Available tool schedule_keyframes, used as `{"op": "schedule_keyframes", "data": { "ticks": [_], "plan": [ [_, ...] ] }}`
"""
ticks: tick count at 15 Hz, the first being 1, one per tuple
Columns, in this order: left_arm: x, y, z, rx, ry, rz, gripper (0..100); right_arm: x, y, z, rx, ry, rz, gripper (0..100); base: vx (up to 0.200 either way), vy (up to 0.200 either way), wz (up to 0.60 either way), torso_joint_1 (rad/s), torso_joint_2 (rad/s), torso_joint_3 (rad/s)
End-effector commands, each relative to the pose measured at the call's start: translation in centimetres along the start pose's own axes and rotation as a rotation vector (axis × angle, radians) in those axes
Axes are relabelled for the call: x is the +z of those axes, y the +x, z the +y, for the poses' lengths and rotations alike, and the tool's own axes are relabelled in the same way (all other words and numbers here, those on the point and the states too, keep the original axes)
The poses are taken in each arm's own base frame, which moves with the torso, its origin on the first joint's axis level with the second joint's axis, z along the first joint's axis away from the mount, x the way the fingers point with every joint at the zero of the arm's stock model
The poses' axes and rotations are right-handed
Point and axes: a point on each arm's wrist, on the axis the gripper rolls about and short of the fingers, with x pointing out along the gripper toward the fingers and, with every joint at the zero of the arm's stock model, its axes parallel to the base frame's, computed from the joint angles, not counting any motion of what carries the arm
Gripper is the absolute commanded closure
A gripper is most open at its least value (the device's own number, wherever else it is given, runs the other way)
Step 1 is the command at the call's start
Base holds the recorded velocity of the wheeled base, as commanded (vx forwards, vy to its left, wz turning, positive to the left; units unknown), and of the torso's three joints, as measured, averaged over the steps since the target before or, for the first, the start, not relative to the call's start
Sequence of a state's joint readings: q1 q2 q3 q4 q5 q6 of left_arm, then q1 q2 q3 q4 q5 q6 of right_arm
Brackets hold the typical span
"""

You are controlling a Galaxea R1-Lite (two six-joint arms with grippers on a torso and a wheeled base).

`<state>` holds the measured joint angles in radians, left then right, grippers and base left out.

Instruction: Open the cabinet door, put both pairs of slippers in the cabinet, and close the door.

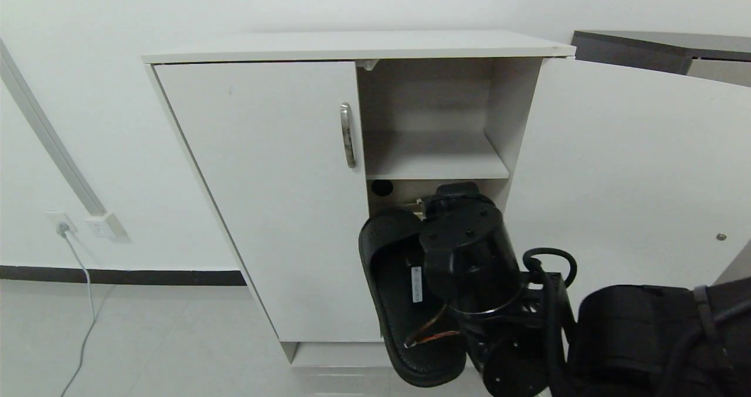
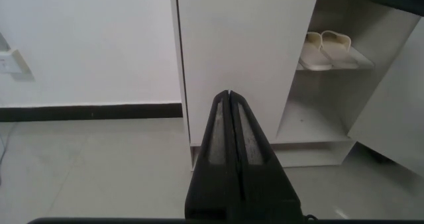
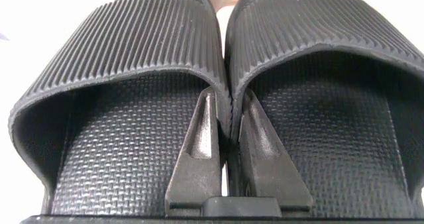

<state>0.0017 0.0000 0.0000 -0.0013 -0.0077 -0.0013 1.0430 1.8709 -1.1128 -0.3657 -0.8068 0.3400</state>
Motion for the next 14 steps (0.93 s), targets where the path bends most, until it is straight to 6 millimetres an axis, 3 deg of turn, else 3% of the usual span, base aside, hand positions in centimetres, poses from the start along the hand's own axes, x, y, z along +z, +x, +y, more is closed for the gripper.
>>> {"op": "schedule_keyframes", "data": {
  "ticks": [1, 3, 6, 14],
  "plan": [
    [0.0, 0.0, 0.0, 0.0, 0.0, 0.0, 100, 1.1, 2.7, 2.0, -0.138, 0.048, 0.012, 100, 0.0, 0.0, 0.0, 0.0, 0.0, 0.0],
    [0.0, 0.0, 0.0, 0.0, 0.0, 0.001, 100, 2.3, 4.2, 2.3, -0.186, 0.058, -0.012, 100, 0.0, 0.0, 0.0, 0.0, 0.0, 0.0],
    [0.0, 0.0, 0.0, 0.003, 0.0, 0.0, 100, 3.9, 6.2, 1.1, -0.234, 0.058, -0.041, 100, 0.0, 0.0, 0.0, 0.0, 0.0, 0.0],
    [0.0, 0.0, 0.0, 0.001, 0.0, 0.0, 100, 5.8, 6.6, 0.0, -0.182, 0.055, -0.046, 100, 0.0, 0.0, 0.0, 0.0, 0.0, 0.0]
  ]
}}
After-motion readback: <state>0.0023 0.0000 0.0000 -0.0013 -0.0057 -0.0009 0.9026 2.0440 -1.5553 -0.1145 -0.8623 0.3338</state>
